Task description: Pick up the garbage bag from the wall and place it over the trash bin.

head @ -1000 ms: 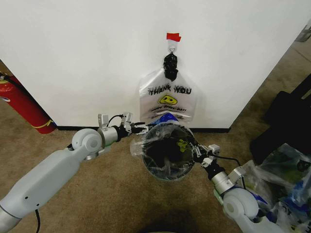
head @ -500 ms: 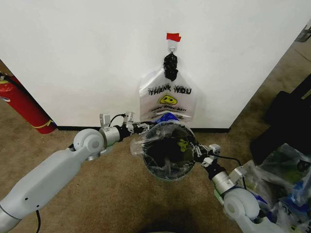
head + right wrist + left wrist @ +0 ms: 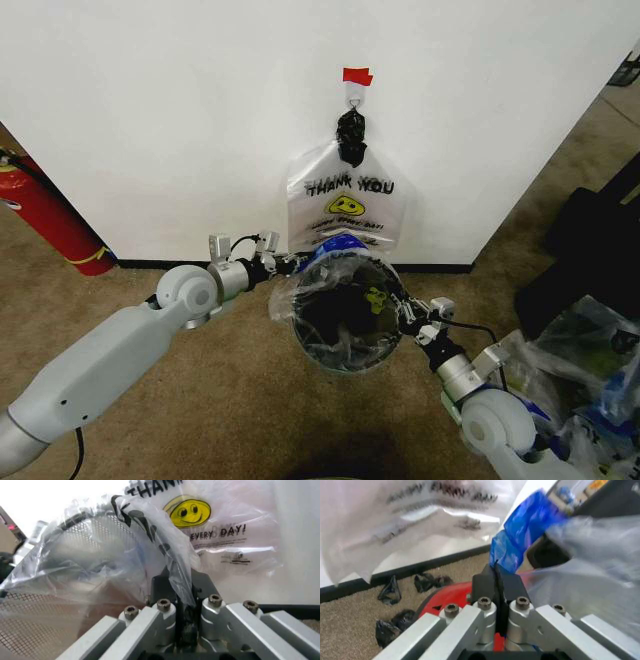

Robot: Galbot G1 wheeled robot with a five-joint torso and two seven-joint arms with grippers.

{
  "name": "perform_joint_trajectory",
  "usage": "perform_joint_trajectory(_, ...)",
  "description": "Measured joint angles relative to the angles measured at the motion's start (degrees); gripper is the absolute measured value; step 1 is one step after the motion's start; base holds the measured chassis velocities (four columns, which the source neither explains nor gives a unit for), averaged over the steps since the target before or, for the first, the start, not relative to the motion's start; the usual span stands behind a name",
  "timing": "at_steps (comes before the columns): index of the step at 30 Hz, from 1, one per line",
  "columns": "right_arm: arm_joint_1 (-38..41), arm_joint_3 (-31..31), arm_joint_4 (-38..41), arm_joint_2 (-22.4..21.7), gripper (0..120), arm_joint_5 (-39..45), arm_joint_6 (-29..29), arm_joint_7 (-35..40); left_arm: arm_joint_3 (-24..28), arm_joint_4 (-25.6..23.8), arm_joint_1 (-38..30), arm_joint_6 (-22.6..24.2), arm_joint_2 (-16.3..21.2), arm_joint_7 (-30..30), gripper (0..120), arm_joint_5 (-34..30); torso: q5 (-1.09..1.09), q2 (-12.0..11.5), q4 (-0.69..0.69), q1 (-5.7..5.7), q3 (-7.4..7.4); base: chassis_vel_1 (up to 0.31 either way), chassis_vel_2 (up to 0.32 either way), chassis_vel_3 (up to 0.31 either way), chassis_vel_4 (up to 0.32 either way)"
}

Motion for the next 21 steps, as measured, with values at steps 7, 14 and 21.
perform_joint_trajectory(7, -0.57, 0.02, 0.45, -0.48, 0, -0.18, 0.32, -0.95, 6.30, 4.94, -5.46, -1.58, -2.03, 0.41, 0, 1.92, 0.00, 0.00, -0.01, 0.00, 0.00, 0.000, 0.000, 0.000, 0.000)
perform_joint_trajectory(14, -0.65, 0.12, 0.51, -0.84, 0, -0.14, 0.52, -1.13, 7.79, 6.72, -6.77, -1.91, -2.74, 0.72, 0, 3.27, 0.00, 0.00, -0.01, 0.00, 0.00, 0.000, 0.000, 0.000, 0.000)
perform_joint_trajectory(21, -0.29, -0.29, 0.19, -0.53, 0, -0.07, 0.58, -1.11, 7.09, 5.83, -5.54, -1.13, -1.15, 0.46, 0, 5.09, -0.02, 0.00, 0.01, 0.00, 0.00, 0.000, 0.000, 0.000, 0.000)
